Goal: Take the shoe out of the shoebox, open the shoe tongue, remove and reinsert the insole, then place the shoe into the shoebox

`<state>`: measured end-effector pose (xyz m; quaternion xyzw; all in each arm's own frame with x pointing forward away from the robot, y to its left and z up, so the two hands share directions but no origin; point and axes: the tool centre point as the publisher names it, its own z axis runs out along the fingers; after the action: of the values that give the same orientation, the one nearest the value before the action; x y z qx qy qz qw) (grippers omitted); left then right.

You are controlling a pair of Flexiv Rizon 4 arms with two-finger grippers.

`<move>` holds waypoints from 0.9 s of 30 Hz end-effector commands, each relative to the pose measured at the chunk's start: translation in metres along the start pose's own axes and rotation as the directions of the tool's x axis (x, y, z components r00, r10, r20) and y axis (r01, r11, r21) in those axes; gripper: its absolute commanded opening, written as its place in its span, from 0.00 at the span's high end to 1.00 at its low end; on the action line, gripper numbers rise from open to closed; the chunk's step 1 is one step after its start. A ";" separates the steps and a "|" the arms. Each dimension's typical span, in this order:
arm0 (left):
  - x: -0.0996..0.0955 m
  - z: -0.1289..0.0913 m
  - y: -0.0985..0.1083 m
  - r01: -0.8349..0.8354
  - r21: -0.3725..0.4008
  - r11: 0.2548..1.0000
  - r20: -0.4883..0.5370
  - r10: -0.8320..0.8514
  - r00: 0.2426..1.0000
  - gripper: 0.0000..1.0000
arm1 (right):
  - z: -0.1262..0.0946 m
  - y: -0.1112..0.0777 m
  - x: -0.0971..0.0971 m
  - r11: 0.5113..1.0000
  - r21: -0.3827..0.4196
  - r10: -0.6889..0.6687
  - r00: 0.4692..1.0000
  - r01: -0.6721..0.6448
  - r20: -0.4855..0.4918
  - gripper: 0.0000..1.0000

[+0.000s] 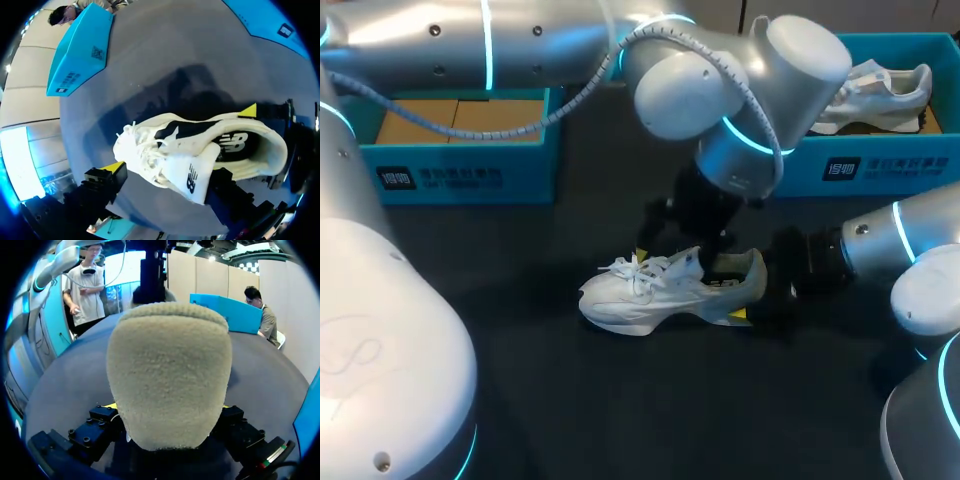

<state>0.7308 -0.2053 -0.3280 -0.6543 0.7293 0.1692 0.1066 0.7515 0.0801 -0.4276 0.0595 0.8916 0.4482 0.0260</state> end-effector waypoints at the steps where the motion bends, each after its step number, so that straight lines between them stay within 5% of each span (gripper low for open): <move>1: -0.015 -0.009 0.004 -0.027 0.006 1.000 -0.023 0.027 0.999 0.51 | 0.007 0.000 -0.002 1.000 0.008 0.001 1.000 -0.001 0.000 1.00; 7: -0.023 -0.014 0.010 -0.053 0.008 0.999 -0.037 0.053 0.998 0.91 | 0.007 0.000 -0.002 1.000 0.008 0.001 1.000 -0.001 0.000 1.00; 10: -0.028 -0.014 0.012 -0.064 0.005 0.998 -0.041 0.064 0.997 0.98 | 0.007 0.000 -0.002 1.000 0.008 0.001 1.000 -0.001 0.000 1.00; 27: -0.064 0.006 0.016 -0.058 0.007 0.998 -0.047 0.058 0.997 1.00 | 0.007 0.000 -0.002 1.000 0.008 0.001 1.000 -0.001 0.000 1.00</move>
<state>0.7259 -0.1554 -0.3068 -0.6355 0.7485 0.1656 0.0917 0.7515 0.0801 -0.4276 0.0595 0.8916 0.4482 0.0260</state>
